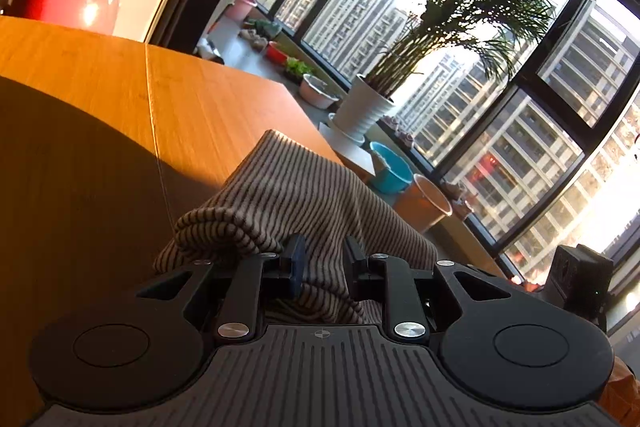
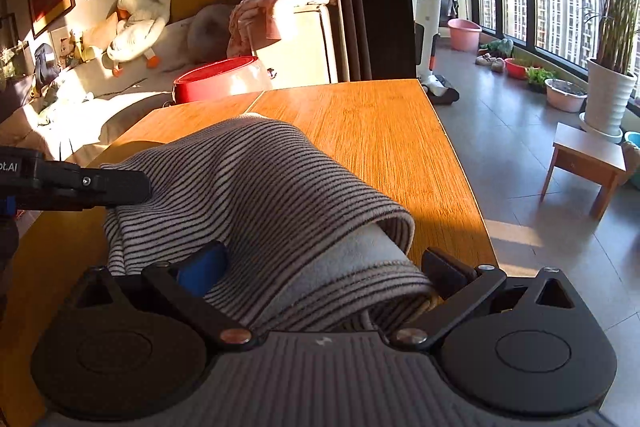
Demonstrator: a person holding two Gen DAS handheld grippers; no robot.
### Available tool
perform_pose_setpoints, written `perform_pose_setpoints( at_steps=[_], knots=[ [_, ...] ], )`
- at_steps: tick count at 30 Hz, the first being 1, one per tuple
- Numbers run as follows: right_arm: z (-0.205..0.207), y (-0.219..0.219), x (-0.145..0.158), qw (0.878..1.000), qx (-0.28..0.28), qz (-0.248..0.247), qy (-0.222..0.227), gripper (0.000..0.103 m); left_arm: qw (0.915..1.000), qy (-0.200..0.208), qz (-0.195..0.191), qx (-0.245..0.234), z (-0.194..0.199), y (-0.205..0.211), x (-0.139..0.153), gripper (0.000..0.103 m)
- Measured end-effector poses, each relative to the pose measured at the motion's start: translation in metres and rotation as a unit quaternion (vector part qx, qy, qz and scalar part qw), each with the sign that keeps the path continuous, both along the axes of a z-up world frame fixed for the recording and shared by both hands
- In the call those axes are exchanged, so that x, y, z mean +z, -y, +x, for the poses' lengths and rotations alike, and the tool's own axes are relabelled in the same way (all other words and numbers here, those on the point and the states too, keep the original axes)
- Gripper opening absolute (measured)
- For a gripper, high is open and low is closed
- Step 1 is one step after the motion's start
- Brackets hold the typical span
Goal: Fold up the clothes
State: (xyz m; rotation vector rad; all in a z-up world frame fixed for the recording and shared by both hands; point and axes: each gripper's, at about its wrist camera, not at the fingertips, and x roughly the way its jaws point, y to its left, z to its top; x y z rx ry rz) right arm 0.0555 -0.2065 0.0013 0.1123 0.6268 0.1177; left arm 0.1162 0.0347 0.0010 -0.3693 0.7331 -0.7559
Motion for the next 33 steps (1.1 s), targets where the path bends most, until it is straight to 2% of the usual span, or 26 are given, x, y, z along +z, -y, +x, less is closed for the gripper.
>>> perform_pose_setpoints(
  at_steps=[3,9,12,14,16,18,20,22,24,28,31,32,33],
  knots=[
    [-0.014,-0.011,0.001,1.0,-0.003,0.004,-0.006,0.103,0.9999,0.006,0.005,0.009,0.003,-0.006,0.002,0.024],
    [-0.035,-0.054,0.003,0.999,0.047,-0.003,0.004,0.103,0.996,0.008,0.035,0.082,0.014,-0.026,0.009,0.022],
    [-0.031,-0.057,0.002,0.998,0.06,0.014,0.0,0.103,0.9944,0.023,0.052,0.089,0.002,-0.025,0.02,0.028],
    [-0.031,-0.057,0.002,0.998,0.058,0.016,-0.001,0.103,0.9929,0.039,0.061,0.095,-0.008,-0.023,0.029,0.038],
    [-0.032,-0.058,0.002,0.998,0.054,0.014,0.001,0.103,0.9929,0.056,0.058,0.087,-0.022,-0.019,0.04,0.043],
    [-0.033,-0.058,0.002,0.999,0.051,0.014,0.004,0.103,0.9944,0.062,0.054,0.066,-0.03,-0.013,0.046,0.043],
    [-0.033,-0.057,0.002,0.999,0.05,0.017,0.005,0.103,0.9957,0.051,0.065,0.041,-0.032,-0.003,0.04,0.045],
    [-0.032,-0.052,0.003,0.998,0.052,0.027,0.005,0.103,0.9952,0.044,0.081,0.034,-0.029,0.003,0.028,0.043],
    [-0.036,-0.048,0.01,0.997,0.067,0.016,0.019,0.103,0.9954,0.044,0.077,0.035,-0.026,0.001,0.021,0.037],
    [-0.048,-0.039,0.036,0.993,0.093,-0.021,0.07,0.103,0.9961,0.045,0.068,0.034,-0.023,-0.002,0.018,0.036],
    [-0.048,-0.027,0.052,0.99,0.094,-0.013,0.102,0.103,0.9962,0.049,0.063,0.035,-0.022,-0.003,0.015,0.036],
    [-0.043,-0.027,0.052,0.991,0.094,-0.008,0.098,0.099,0.9964,0.048,0.059,0.036,-0.022,-0.004,0.014,0.036],
    [-0.039,-0.028,0.051,0.991,0.095,-0.003,0.092,0.08,0.9966,0.048,0.057,0.036,-0.022,-0.005,0.014,0.036]
  ],
)
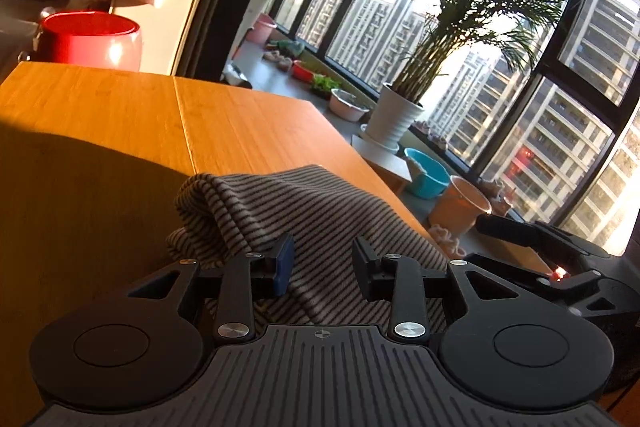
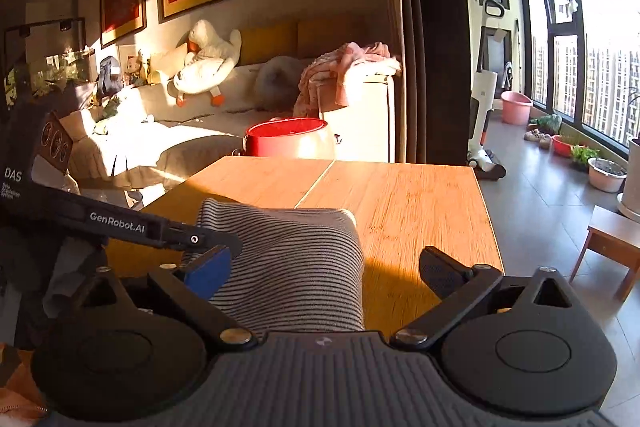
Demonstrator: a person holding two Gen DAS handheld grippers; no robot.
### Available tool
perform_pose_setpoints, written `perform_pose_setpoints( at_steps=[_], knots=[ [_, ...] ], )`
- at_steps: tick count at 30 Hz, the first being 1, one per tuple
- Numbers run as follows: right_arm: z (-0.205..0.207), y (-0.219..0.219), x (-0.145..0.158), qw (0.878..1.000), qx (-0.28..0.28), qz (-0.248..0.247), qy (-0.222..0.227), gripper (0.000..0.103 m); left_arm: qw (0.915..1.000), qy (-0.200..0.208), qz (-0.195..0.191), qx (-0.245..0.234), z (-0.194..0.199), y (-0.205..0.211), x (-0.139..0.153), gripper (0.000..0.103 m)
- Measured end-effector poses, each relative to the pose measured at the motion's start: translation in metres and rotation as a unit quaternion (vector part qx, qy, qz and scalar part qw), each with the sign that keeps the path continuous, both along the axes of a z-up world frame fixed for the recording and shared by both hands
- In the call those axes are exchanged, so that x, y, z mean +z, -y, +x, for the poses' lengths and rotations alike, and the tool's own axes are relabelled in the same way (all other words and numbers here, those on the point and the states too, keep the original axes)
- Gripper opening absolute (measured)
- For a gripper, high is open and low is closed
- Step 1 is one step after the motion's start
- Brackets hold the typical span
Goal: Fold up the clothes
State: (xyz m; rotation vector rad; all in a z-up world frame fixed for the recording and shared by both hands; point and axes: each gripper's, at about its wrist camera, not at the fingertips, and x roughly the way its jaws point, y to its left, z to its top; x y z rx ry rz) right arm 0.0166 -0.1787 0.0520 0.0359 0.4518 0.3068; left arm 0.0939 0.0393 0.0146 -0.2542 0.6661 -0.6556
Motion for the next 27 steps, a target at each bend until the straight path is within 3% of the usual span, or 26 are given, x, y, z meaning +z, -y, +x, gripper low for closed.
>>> perform_pose_setpoints(
  at_steps=[2,4,7,10,13,17,20,23,27],
  knots=[
    [0.008,-0.007,-0.007,1.0,0.003,-0.007,-0.015,0.057,1.0,-0.004,-0.008,0.001,-0.001,-0.004,0.0,0.036],
    [0.014,-0.021,-0.019,0.999,0.006,-0.03,-0.033,0.059,0.9998,-0.007,-0.014,0.009,-0.005,-0.008,0.006,0.037],
    [0.008,-0.039,-0.026,0.996,0.005,-0.086,-0.01,0.066,0.9997,0.009,-0.004,0.022,-0.021,-0.015,0.019,0.049],
    [0.005,-0.035,-0.027,0.997,0.004,-0.081,-0.018,0.068,0.9991,0.012,0.013,0.038,-0.03,-0.023,0.024,0.055],
    [0.002,-0.031,-0.027,0.997,0.003,-0.069,-0.026,0.07,0.9988,-0.028,0.017,0.036,-0.027,-0.025,0.01,0.058],
    [-0.001,-0.03,-0.026,0.997,0.011,-0.064,-0.031,0.074,0.9974,-0.069,0.015,0.014,-0.02,-0.016,-0.011,0.055],
    [-0.001,-0.022,-0.02,0.998,0.002,-0.052,-0.029,0.075,0.9978,-0.063,0.015,0.008,-0.018,-0.012,-0.015,0.055],
    [0.005,-0.008,-0.02,0.998,-0.037,-0.036,-0.026,0.084,0.9983,-0.055,0.02,0.007,-0.016,-0.012,-0.016,0.055],
    [0.018,0.007,-0.032,0.997,-0.043,0.013,-0.058,0.086,0.9984,-0.052,0.019,0.014,-0.01,-0.014,-0.019,0.058]
  ],
)
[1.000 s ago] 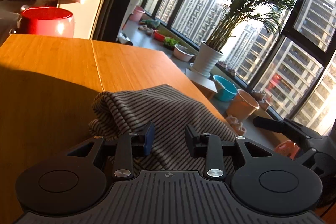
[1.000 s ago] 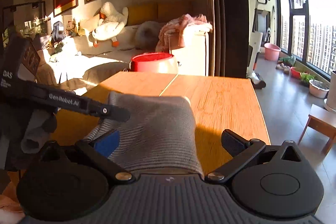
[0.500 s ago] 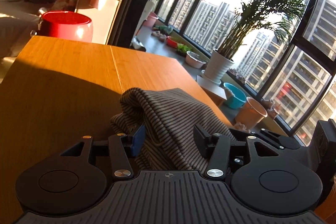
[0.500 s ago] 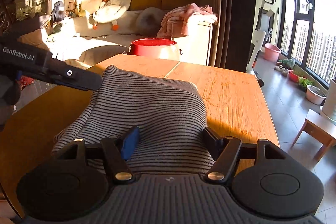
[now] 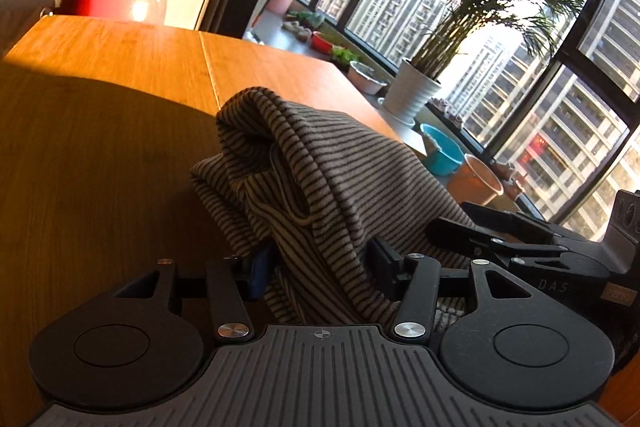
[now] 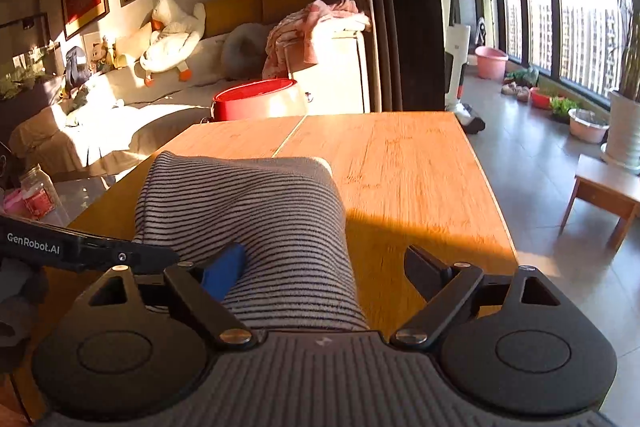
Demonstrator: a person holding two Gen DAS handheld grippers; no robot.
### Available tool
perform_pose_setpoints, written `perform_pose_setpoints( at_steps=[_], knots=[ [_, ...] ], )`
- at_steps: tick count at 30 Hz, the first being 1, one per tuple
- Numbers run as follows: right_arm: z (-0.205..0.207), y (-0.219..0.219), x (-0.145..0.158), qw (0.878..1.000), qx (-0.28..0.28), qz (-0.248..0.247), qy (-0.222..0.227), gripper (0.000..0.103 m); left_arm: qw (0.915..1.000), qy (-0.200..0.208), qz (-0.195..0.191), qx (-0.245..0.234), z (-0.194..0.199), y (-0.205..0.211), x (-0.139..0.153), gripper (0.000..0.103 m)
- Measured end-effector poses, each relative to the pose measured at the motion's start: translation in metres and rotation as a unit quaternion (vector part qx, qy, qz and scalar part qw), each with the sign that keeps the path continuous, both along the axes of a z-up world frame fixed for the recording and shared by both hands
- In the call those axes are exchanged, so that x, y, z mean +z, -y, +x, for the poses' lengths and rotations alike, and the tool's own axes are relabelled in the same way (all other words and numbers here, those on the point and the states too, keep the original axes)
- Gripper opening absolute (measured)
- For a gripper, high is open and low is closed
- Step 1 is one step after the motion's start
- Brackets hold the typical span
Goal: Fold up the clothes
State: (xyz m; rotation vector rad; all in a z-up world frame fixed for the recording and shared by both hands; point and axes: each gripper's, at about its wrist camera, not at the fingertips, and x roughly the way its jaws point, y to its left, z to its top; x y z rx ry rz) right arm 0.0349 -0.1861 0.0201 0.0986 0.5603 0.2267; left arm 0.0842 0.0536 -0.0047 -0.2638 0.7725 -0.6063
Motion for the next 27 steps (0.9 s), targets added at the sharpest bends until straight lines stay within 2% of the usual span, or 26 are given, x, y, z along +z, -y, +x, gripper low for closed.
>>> perform_pose_setpoints(
  at_steps=[1,2,3,6,11,19,23,25,26,27],
  knots=[
    [0.002,-0.003,-0.002,1.0,0.015,0.003,-0.004,0.083,1.0,-0.001,-0.002,0.003,0.003,0.0,-0.001,0.06],
    [0.004,-0.007,-0.004,1.0,0.029,0.007,-0.009,0.074,1.0,-0.002,-0.003,0.006,0.008,0.001,-0.002,0.06],
    [0.006,-0.013,-0.005,0.999,0.037,0.0,-0.007,0.072,0.9999,-0.002,-0.003,0.011,0.012,0.0,-0.003,0.06],
    [0.018,-0.026,-0.008,0.999,0.046,-0.018,0.005,0.072,0.9996,0.006,0.003,0.027,0.024,0.0,-0.004,0.061],
    [0.041,-0.029,-0.011,0.999,0.042,-0.004,0.002,0.074,0.9991,0.005,-0.003,0.041,0.038,-0.007,-0.008,0.067],
    [0.026,-0.02,-0.01,0.998,0.061,0.013,0.002,0.076,0.9992,0.004,-0.01,0.037,0.033,-0.01,-0.008,0.069],
    [0.009,-0.01,0.006,0.997,0.065,-0.004,0.036,0.076,0.9992,0.006,-0.007,0.038,0.032,-0.01,-0.007,0.069],
    [0.002,-0.003,0.016,0.997,0.058,-0.014,0.055,0.066,0.9992,0.005,-0.007,0.039,0.032,-0.01,-0.006,0.07],
    [-0.001,0.001,0.02,0.997,0.054,-0.02,0.058,0.048,0.9992,0.005,-0.008,0.039,0.032,-0.011,-0.006,0.07],
    [-0.002,0.004,0.023,0.997,0.048,-0.03,0.059,0.036,0.9992,0.005,-0.008,0.039,0.032,-0.011,-0.006,0.07]
  ],
)
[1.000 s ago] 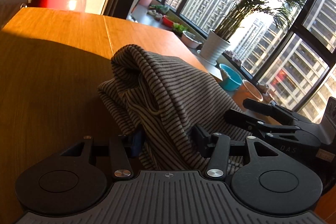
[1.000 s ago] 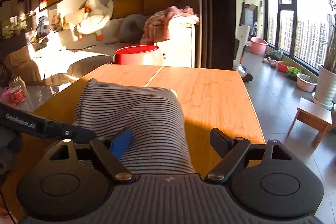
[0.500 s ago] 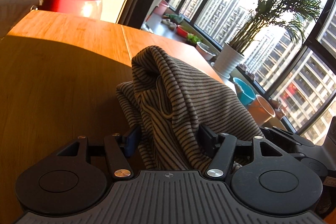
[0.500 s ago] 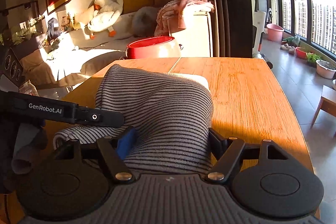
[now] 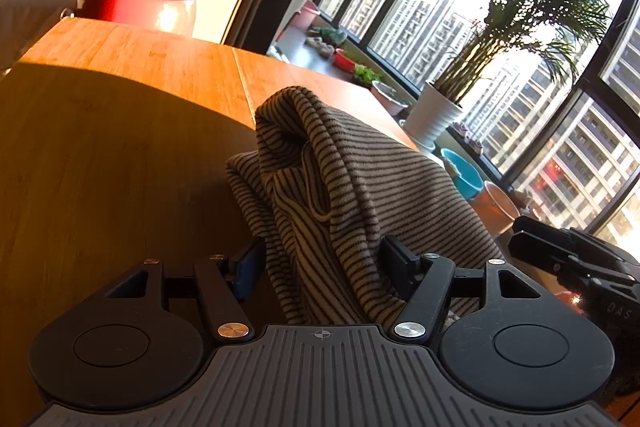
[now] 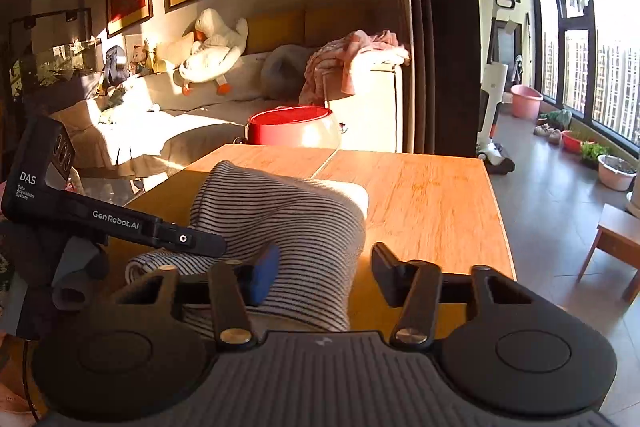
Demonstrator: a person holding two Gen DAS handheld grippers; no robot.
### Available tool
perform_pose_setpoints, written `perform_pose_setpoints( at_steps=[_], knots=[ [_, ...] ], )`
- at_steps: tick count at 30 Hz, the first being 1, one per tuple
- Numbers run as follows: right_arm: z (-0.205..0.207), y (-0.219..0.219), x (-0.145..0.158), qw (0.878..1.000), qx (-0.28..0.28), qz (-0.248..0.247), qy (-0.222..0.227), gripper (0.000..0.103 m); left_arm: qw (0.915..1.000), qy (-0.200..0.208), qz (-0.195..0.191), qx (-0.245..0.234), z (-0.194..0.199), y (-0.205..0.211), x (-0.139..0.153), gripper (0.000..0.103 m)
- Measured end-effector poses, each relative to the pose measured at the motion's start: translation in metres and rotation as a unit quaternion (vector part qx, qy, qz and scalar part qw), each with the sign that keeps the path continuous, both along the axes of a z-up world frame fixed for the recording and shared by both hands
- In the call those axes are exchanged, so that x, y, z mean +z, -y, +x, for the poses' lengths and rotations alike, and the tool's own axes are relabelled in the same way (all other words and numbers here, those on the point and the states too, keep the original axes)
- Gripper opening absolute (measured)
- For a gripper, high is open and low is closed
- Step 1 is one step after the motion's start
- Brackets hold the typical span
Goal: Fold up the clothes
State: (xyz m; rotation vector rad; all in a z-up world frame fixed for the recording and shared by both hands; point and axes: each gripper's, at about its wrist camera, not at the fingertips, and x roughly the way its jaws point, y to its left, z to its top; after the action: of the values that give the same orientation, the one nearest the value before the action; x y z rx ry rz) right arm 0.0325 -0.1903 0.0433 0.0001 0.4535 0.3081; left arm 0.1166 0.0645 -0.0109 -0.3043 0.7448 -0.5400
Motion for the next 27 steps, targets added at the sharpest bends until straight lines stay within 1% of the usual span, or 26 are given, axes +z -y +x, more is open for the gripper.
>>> perform_pose_setpoints(
  at_steps=[3,6,9,12,13,14,17,19,20,22,23,24,25,26,27],
  knots=[
    [-0.005,0.01,0.003,0.999,-0.018,-0.03,0.004,0.036,1.0,0.0,0.001,0.0,0.001,0.0,0.0,0.07],
    [-0.009,0.017,-0.003,0.999,-0.015,-0.051,-0.008,0.036,1.0,-0.003,-0.001,0.0,0.002,0.0,-0.001,0.072],
    [-0.016,0.017,-0.011,0.998,0.02,-0.056,-0.023,0.037,1.0,-0.007,-0.005,0.002,0.004,-0.002,-0.002,0.074],
    [-0.021,0.01,-0.018,0.996,0.051,-0.069,-0.025,0.041,1.0,-0.005,-0.001,0.002,0.003,-0.001,-0.001,0.074],
    [-0.022,0.008,-0.019,0.995,0.052,-0.077,-0.024,0.042,1.0,-0.005,-0.001,0.002,0.003,-0.001,0.0,0.074],
    [-0.021,0.005,-0.021,0.995,0.046,-0.088,-0.021,0.045,1.0,-0.005,-0.001,0.003,0.002,-0.001,0.0,0.074],
    [-0.013,0.003,-0.024,0.995,0.013,-0.101,-0.012,0.045,1.0,-0.006,-0.002,0.003,0.003,-0.001,0.0,0.074],
    [-0.005,0.002,-0.027,0.996,-0.005,-0.092,-0.009,0.045,1.0,-0.006,-0.001,0.004,0.002,-0.001,0.0,0.075],
    [-0.002,0.0,-0.027,0.996,-0.005,-0.085,-0.01,0.04,1.0,-0.006,0.0,0.004,0.002,-0.001,0.0,0.075],
    [0.003,-0.003,-0.029,0.997,-0.003,-0.078,-0.01,0.039,1.0,-0.007,0.001,0.007,0.002,-0.002,0.0,0.076],
    [0.006,-0.004,-0.031,0.997,-0.001,-0.077,-0.01,0.034,0.9999,-0.007,0.001,0.009,0.003,-0.002,0.0,0.077],
    [0.008,-0.006,-0.032,0.997,0.001,-0.077,-0.009,0.02,0.9999,-0.009,-0.001,0.01,0.003,-0.002,0.0,0.077],
    [0.009,-0.006,-0.031,0.997,0.008,-0.069,-0.013,0.011,0.9999,-0.01,-0.002,0.01,0.003,-0.003,-0.001,0.078],
    [0.007,-0.004,-0.027,0.998,0.014,-0.053,-0.014,0.005,0.9999,-0.011,-0.002,0.01,0.003,-0.004,-0.001,0.078],
    [0.005,-0.003,-0.021,0.999,0.023,-0.035,-0.014,0.005,0.9999,-0.01,-0.002,0.011,0.003,-0.005,0.0,0.078]
  ],
)
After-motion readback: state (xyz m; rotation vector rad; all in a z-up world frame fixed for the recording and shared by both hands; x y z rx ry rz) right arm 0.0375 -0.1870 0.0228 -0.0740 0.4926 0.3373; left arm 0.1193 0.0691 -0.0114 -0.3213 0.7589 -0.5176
